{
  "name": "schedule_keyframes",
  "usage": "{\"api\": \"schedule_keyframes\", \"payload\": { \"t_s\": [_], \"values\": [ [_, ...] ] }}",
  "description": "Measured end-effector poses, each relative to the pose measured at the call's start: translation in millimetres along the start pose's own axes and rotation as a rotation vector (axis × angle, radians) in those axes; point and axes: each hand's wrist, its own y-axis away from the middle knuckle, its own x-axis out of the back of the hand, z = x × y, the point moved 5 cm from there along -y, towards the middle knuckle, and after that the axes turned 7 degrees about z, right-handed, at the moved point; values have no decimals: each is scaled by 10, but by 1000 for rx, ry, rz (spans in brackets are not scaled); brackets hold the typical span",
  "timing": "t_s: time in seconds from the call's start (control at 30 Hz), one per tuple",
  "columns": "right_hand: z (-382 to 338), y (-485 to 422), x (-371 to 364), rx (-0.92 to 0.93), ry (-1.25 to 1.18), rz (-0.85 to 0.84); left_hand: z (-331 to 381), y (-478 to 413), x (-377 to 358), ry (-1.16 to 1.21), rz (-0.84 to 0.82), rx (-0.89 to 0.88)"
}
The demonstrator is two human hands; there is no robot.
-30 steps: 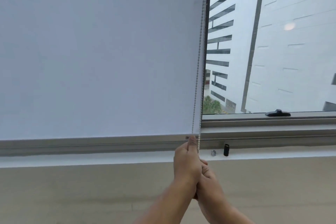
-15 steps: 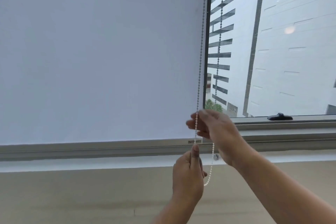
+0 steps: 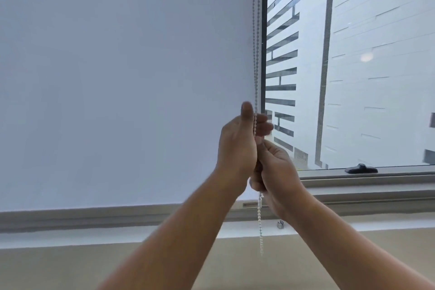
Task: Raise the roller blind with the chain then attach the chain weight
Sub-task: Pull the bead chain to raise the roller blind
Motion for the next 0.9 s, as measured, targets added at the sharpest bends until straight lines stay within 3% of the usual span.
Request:
{"api": "schedule_keyframes", "payload": {
  "t_s": [0.1,0.23,0.43,0.63,0.8,0.9],
  "values": [
    [-20,11,-5,33,45,7,113,-174,-135,215,-71,218],
    [28,99,31,61,66,12,-52,-139,-171,234,-29,162],
    [472,358,176,-76,127,14,-635,102,-13,144,-2,262],
    [1264,611,596,-277,594,-6,-1401,501,193,-68,46,432],
    [1273,715,558,-408,588,-84,-1404,573,259,-134,78,372],
    [1100,660,491,-421,696,-231,-1343,565,363,-144,89,382]
  ]
}}
